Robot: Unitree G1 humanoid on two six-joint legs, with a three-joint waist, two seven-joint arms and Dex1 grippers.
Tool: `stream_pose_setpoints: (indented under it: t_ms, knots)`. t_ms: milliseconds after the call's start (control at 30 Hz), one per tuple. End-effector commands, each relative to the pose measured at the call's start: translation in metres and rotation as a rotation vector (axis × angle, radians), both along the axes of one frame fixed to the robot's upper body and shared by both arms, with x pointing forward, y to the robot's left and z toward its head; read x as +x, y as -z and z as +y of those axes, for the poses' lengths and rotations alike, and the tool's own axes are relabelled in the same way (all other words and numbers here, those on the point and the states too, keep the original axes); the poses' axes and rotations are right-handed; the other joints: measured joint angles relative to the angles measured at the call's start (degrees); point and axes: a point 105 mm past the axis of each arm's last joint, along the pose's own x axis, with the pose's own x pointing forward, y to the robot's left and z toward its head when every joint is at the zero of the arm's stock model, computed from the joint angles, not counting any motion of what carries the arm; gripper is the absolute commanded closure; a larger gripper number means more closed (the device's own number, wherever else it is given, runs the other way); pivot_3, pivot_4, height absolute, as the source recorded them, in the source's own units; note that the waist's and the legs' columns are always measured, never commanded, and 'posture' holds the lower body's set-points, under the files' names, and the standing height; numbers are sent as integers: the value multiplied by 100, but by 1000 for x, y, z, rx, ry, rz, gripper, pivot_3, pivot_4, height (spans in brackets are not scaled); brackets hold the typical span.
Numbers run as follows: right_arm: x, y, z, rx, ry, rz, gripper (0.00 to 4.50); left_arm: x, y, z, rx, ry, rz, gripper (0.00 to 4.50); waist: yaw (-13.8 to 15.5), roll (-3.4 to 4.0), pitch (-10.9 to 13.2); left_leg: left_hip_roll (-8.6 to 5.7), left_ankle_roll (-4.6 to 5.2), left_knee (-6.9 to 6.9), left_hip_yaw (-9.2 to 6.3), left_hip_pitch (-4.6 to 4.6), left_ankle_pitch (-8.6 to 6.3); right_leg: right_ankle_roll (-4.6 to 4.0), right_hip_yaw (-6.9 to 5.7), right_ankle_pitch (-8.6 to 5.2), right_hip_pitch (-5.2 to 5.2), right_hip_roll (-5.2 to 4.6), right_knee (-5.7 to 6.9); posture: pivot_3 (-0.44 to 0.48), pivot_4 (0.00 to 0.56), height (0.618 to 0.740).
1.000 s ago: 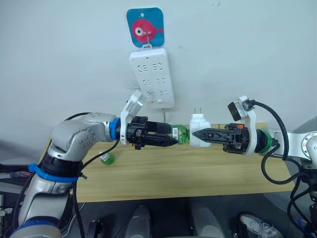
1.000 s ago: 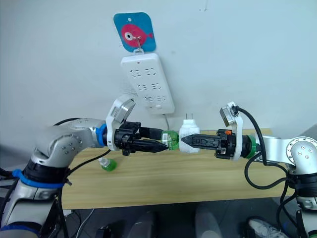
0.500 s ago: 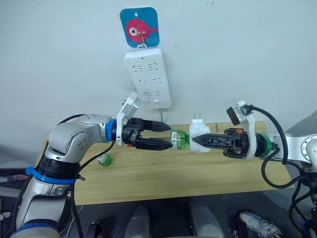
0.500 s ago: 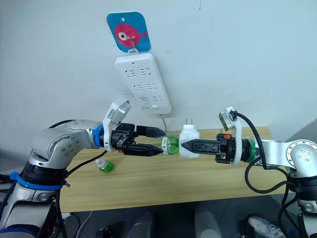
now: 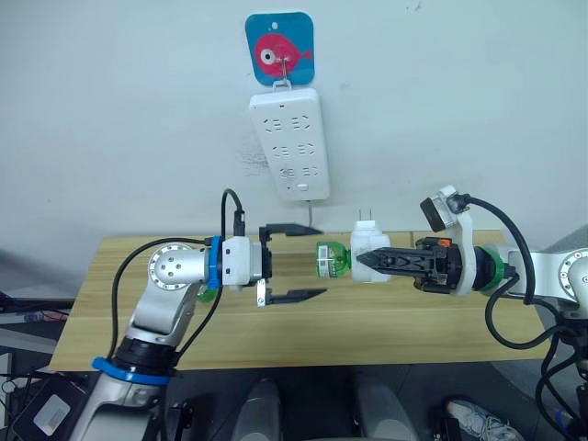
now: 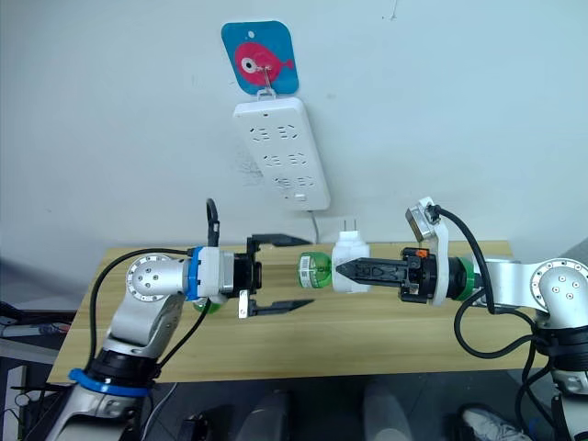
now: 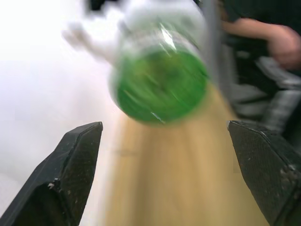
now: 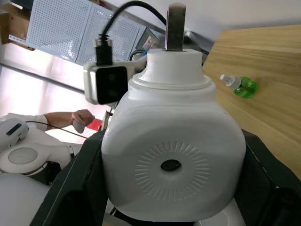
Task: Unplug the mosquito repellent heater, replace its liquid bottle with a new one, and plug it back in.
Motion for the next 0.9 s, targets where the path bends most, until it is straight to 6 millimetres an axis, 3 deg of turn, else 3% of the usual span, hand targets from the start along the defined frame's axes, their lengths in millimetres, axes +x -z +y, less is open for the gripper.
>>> stream_pose_setpoints:
  t_ms: [33,300,400,567,667,767,900]
  knots:
    - [-5,-12,3,28,-35,-37,1473,-1,-14,4,-56,-20,-100,0,-33,0,0,0,0,0,1,0,0,0,1,0,0,0,0,-121,222,734]
    - [-4,-13,3,26,-36,-40,1473,-13,-9,-3,-37,58,-126,0,-69,0,0,1,0,-1,-1,3,0,0,-1,0,0,4,4,-126,217,734]
    - [-4,-13,3,26,-36,-42,1473,-13,-12,-5,-52,65,-127,529,-69,0,0,1,0,0,-1,2,0,0,0,0,1,3,4,-128,216,734]
    - [-4,-13,3,25,-33,-43,1473,-17,-16,-8,-53,97,-133,2132,-70,0,0,1,0,-1,-2,3,0,0,-1,0,1,4,4,-127,216,734]
    - [-4,-12,3,21,-30,-42,1473,-20,-22,-9,-53,108,-131,2248,-70,0,0,1,0,-1,-2,3,0,0,-2,0,1,4,3,-126,216,734]
    - [-3,-11,1,13,-19,-39,1473,-14,-26,-6,-24,81,-38,2248,-71,0,0,2,0,-1,-3,2,0,0,-2,0,1,5,4,-124,217,734]
    - [-3,-10,-2,-1,-6,-36,1473,0,-25,2,93,23,312,2248,-89,1,1,2,1,-1,-7,4,0,0,-3,0,1,7,8,-123,221,734]
